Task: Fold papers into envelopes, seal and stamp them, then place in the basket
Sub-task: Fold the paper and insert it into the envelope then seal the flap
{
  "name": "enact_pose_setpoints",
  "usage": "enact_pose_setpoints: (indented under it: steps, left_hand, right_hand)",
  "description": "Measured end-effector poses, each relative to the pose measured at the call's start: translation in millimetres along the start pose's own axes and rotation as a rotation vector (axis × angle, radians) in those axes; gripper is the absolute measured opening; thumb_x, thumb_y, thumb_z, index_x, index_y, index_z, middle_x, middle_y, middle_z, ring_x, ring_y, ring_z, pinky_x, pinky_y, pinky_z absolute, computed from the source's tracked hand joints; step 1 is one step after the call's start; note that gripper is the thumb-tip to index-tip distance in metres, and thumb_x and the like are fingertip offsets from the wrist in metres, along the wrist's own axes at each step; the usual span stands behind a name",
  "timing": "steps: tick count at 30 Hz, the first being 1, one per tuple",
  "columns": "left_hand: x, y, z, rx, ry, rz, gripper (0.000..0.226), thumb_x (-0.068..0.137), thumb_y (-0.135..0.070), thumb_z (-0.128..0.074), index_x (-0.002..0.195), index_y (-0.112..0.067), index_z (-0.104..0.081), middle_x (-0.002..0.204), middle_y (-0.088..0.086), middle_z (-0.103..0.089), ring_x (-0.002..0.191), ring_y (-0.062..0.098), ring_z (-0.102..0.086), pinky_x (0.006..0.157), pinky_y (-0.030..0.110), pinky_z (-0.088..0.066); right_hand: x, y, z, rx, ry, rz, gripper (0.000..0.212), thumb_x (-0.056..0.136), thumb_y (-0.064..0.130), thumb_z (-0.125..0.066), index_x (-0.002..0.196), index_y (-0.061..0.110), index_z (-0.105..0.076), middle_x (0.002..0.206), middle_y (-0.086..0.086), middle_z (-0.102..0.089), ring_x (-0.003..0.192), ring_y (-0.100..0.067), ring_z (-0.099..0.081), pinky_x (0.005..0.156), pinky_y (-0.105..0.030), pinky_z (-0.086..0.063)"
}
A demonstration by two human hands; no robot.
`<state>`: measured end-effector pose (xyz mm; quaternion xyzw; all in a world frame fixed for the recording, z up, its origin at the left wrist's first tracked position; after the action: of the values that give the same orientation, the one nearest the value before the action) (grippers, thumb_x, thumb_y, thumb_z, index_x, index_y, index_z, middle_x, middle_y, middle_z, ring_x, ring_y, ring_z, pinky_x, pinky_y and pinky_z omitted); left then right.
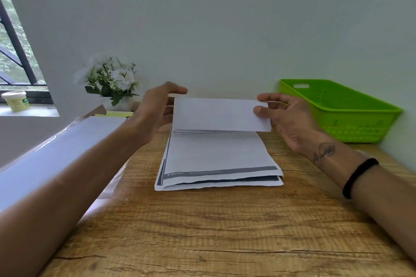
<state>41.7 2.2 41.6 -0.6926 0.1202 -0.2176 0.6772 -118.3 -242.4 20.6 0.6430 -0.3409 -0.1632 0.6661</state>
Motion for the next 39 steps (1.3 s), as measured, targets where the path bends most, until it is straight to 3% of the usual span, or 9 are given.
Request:
enact_pose_setpoints:
  steps: [4,7,9,12,16,19,25,31,39]
  left_hand:
    - [-9,-8,-10,0.993,-0.03,-0.632,0.036,0.097,-0.058,-0.058,0.117,-0.03,-0.071,0.102,-0.007,-0.076,0.095,0.013,-0.071,0.092,0.037,-0.053]
    - [-15,-5,-20,1.224,-0.046,-0.818,0.038,0.104,-0.055,-0.046,0.115,-0.027,-0.07,0.096,-0.005,-0.075,0.098,0.019,-0.067,0.115,0.054,-0.031]
    - [-16,-5,-23,1.191,-0.02,-0.867,0.038,0.106,-0.051,-0.045,0.111,-0.025,-0.072,0.091,-0.005,-0.073,0.09,0.019,-0.067,0.107,0.049,-0.039]
    - [-17,-2,-28,1.06,0.097,-0.863,0.035,0.106,-0.042,-0.05,0.106,-0.017,-0.074,0.091,-0.001,-0.072,0.082,0.021,-0.066,0.079,0.039,-0.051]
    - [-22,-3,-37,1.039,0.144,-0.889,0.035,0.106,-0.042,-0.047,0.102,-0.018,-0.072,0.089,-0.002,-0.068,0.079,0.018,-0.062,0.073,0.04,-0.051]
    - [-31,-7,-43,1.067,0.148,-0.963,0.03,0.109,-0.039,-0.047,0.105,-0.019,-0.069,0.09,-0.007,-0.062,0.076,0.014,-0.056,0.067,0.032,-0.046]
    - [-43,-10,-50,1.102,0.164,-1.056,0.031,0.112,-0.04,-0.042,0.11,-0.02,-0.065,0.094,-0.005,-0.059,0.077,0.013,-0.054,0.065,0.03,-0.046]
    - [-38,-17,-39,1.129,0.084,-1.087,0.028,0.112,-0.034,-0.044,0.11,-0.017,-0.067,0.097,-0.001,-0.063,0.079,0.019,-0.057,0.065,0.03,-0.04]
    - [-21,-22,-12,1.094,-0.052,-1.037,0.027,0.111,-0.033,-0.046,0.107,-0.016,-0.067,0.094,0.0,-0.064,0.076,0.025,-0.059,0.066,0.041,-0.05]
  right_hand:
    - [-4,0,-6,0.041,0.008,0.031,0.031,0.08,-0.006,-0.082,0.104,0.012,-0.076,0.081,0.002,-0.075,0.086,-0.027,-0.075,0.08,-0.041,-0.062]
    - [-9,-2,-14,0.04,0.03,0.031,0.03,0.081,-0.006,-0.081,0.104,0.012,-0.074,0.09,-0.004,-0.076,0.088,-0.027,-0.076,0.079,-0.04,-0.063]
    - [-13,-3,-20,0.038,0.048,0.031,0.029,0.081,-0.005,-0.082,0.104,0.012,-0.074,0.09,-0.005,-0.076,0.087,-0.026,-0.075,0.08,-0.04,-0.063]
    - [-18,-3,-27,0.01,0.062,0.045,0.028,0.081,0.002,-0.084,0.105,0.015,-0.075,0.093,-0.001,-0.075,0.088,-0.025,-0.075,0.073,-0.034,-0.06]
    - [-25,7,-32,-0.585,0.016,0.358,0.031,0.09,0.03,-0.079,0.119,0.026,-0.071,0.117,0.005,-0.071,0.108,-0.011,-0.067,0.09,-0.026,-0.053]
    - [-33,14,-41,-0.931,0.018,0.666,0.031,0.098,0.039,-0.065,0.127,0.028,-0.068,0.127,0.002,-0.062,0.121,-0.018,-0.054,0.098,-0.026,-0.038]
    - [-44,17,-53,-0.966,0.08,0.827,0.026,0.101,0.038,-0.056,0.109,0.02,-0.073,0.108,0.001,-0.072,0.103,-0.021,-0.06,0.091,-0.05,-0.05]
    - [-37,23,-44,-0.986,-0.038,0.899,0.021,0.1,0.031,-0.057,0.099,0.017,-0.074,0.098,-0.002,-0.074,0.093,-0.026,-0.064,0.086,-0.055,-0.05]
    - [-31,36,-26,-0.96,-0.175,0.856,0.02,0.1,0.032,-0.056,0.097,0.021,-0.073,0.097,0.002,-0.073,0.095,-0.027,-0.063,0.09,-0.055,-0.048]
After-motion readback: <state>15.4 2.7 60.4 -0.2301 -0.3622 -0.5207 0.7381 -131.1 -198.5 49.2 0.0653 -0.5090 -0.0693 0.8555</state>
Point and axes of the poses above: each hand's wrist, its own x-axis towards the middle knuckle, its own z-axis out of the back of the hand, y = z × x, the point moved 4 cm from there along x, towards the middle knuckle
